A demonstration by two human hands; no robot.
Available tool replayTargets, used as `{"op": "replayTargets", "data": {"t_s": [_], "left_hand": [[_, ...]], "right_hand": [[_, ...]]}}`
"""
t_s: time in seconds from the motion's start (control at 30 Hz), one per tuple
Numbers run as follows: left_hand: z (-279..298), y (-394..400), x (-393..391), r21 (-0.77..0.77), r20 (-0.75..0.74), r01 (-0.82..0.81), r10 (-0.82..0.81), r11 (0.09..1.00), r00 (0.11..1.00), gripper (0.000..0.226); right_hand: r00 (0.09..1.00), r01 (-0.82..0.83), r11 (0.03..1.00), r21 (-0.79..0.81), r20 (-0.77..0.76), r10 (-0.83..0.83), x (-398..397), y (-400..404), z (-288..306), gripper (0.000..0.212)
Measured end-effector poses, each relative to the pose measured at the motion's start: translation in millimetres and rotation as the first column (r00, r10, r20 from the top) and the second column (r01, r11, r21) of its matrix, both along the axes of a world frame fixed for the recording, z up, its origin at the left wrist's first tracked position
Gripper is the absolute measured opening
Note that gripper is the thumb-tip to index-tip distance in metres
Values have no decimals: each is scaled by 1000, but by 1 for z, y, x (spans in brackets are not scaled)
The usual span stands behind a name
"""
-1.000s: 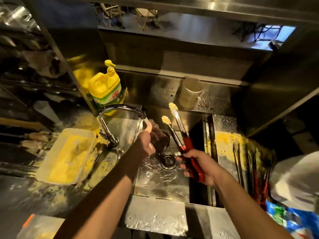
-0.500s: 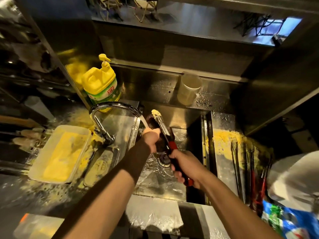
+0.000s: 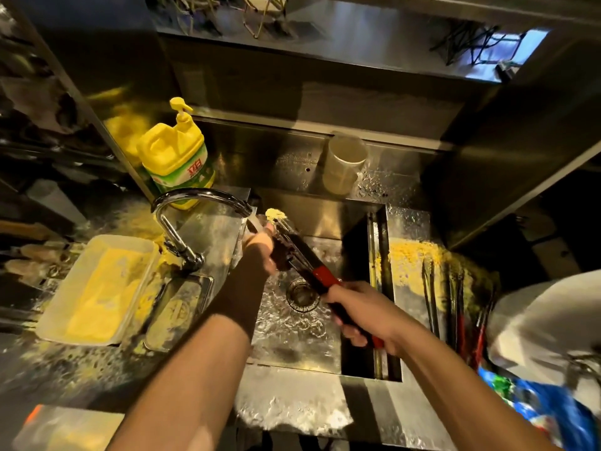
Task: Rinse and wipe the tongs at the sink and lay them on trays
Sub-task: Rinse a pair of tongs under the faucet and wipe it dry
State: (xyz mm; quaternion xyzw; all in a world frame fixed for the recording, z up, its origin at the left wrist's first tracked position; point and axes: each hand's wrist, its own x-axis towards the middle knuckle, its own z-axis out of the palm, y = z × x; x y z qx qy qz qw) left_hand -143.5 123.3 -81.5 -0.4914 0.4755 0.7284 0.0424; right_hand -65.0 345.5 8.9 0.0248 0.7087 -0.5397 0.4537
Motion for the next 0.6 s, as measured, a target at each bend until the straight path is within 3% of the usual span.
{"op": "replayTargets", "data": {"t_s": [0.1,0.17,0.3,0.37,0.47,0.6], "left_hand": [[-6,-5,6,71,-116,-120,127,990,985,41],[-6,-1,15,168,-140,-58,82,984,987,40],[-2,16,26,393,-213,80,6,916,977,48],[-2,19,31,464,-263,103,26,880,964,49],[-3,17,37,483,-316,112,54,869,947,47],[1,14,44,480,-340,134,43,867,939,61]], "right_hand": [[999,42,999,-17,28,-42,-5,38,6,39],[994,105,994,-3,17,-105,-13,47,6,43],[979,187,980,-66,90,-181,-23,23,4,25],[980,166,983,-81,121,-156,-25,13,3,39],[993,108,994,-33,58,-106,-22,1,4,62],[985,171,985,-18,21,-170,-19,-5,-3,42]]}}
